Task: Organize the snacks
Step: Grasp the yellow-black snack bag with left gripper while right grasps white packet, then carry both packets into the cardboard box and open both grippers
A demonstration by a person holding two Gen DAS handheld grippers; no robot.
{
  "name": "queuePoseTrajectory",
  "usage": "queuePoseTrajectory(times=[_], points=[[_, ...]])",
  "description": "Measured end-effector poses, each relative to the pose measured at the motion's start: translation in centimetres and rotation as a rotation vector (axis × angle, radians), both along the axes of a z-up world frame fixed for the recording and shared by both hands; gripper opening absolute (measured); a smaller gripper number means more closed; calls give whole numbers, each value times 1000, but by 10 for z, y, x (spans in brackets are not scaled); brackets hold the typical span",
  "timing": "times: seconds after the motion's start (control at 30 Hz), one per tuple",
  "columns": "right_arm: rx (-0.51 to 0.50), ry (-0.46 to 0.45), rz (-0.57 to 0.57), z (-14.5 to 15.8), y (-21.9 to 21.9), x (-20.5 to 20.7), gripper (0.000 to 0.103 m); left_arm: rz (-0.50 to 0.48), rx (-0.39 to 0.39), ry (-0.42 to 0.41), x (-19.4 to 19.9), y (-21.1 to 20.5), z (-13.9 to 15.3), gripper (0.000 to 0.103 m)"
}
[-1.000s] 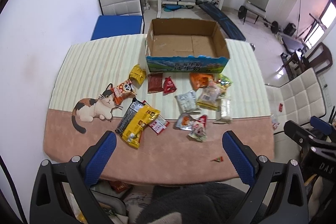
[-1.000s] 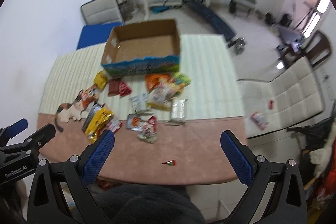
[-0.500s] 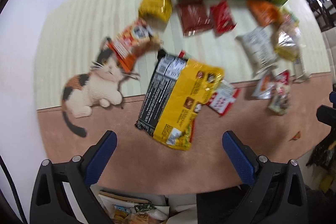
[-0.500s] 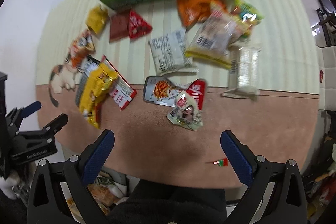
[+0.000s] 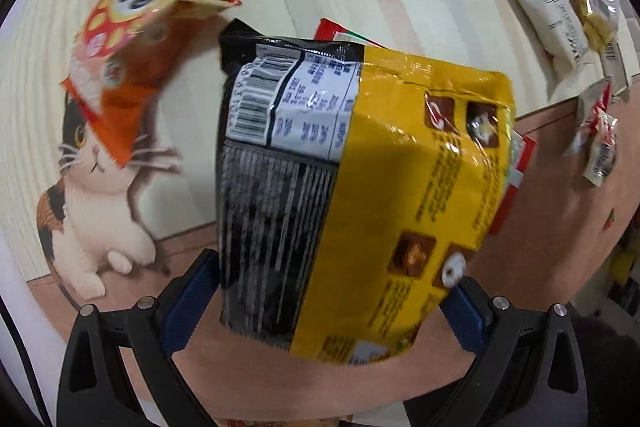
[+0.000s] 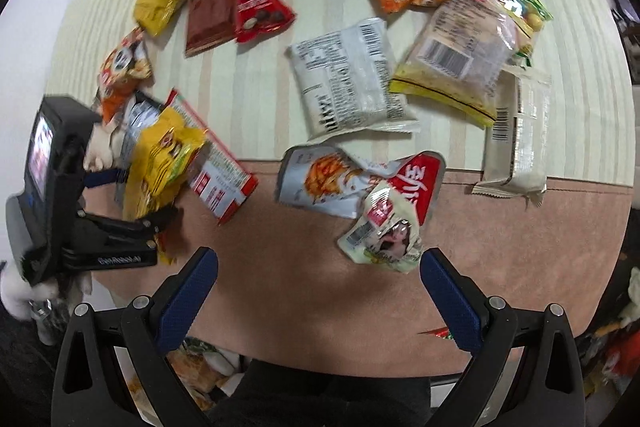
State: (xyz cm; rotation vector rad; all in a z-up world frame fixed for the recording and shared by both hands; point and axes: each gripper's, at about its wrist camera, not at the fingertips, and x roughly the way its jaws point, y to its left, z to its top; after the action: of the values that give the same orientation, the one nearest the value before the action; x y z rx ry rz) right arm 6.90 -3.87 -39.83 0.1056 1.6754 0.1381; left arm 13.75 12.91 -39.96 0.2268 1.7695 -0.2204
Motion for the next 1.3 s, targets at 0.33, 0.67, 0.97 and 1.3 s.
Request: queuePoseTrajectory(times=[0.33,0.67,0.97,1.3], points=[[17,-43,-149,-6,-28,44,103,408,-33,4,-20,28,9,90],[-125,-40,7,-40,11,105,97,401,-2,-52,-40,11,-9,92],[-238,2,24,-68,24,111,68,430,-23,-98,-40,24,-7,91],[-179,-73,-11,-33,20,98,55,486,7,-133,-57,21,12,90]])
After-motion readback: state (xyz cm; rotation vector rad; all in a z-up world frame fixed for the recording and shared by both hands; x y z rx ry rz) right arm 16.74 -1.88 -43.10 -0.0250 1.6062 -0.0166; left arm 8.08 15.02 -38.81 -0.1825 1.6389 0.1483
